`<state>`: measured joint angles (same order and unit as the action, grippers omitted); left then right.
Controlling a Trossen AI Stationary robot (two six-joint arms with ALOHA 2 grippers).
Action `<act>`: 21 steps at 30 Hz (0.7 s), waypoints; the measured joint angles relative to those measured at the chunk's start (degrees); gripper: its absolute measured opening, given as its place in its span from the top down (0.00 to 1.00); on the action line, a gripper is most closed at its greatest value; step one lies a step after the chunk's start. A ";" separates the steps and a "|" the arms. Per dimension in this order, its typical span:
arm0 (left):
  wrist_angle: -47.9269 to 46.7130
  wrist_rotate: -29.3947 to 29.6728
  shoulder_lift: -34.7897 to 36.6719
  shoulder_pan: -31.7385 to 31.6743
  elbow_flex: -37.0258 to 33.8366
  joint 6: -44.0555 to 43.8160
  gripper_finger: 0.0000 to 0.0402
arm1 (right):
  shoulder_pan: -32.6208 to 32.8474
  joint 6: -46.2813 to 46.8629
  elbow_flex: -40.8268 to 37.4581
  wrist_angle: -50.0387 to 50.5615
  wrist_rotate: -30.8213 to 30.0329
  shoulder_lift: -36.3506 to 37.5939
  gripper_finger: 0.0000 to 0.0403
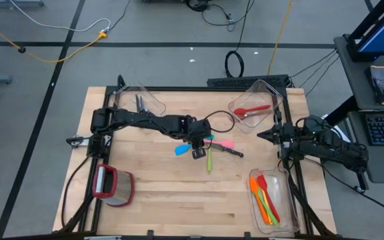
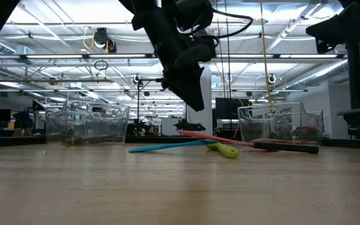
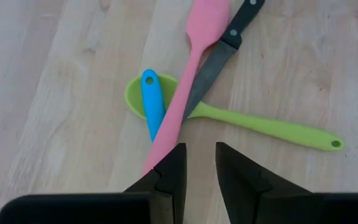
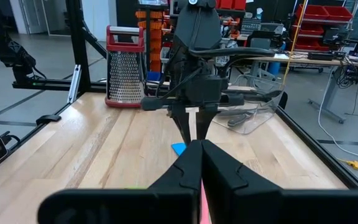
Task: Pick & Place Kitchen Items
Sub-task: Put the pink spatula into the bottom transparent bin
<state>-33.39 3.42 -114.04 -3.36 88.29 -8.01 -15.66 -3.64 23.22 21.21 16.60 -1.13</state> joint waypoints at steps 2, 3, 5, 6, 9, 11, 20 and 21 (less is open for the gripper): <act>0.00 0.76 0.00 -0.07 0.00 0.00 0.76 | 0.02 0.00 0.00 0.02 0.00 0.00 1.00; 0.00 1.26 0.00 -0.11 0.00 -0.03 0.73 | 0.00 0.00 0.00 0.02 0.00 0.00 1.00; 0.03 2.51 0.00 -0.11 0.00 -0.23 0.66 | 0.00 0.00 0.00 0.02 0.01 0.00 1.00; 0.09 2.84 0.00 -0.11 0.00 -0.44 0.62 | 0.00 0.00 0.00 0.02 0.00 0.00 1.00; 0.15 4.67 0.00 -0.11 -0.02 -0.96 0.50 | 0.00 0.00 0.00 0.02 0.02 0.00 1.00; 0.15 5.03 0.00 -0.11 -0.02 -0.83 0.43 | 0.01 0.00 0.00 0.02 0.02 0.00 1.00; 0.16 3.52 -3.16 -0.11 -0.09 3.53 0.35 | 0.02 0.07 0.00 0.06 0.04 -0.02 1.00; -0.03 3.33 -3.81 -0.11 -0.10 3.72 0.35 | 0.02 0.38 0.00 0.03 0.00 -0.02 1.00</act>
<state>-33.41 6.75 -117.85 -3.46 88.19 -4.29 -15.64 -3.26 23.22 21.25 16.60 -1.15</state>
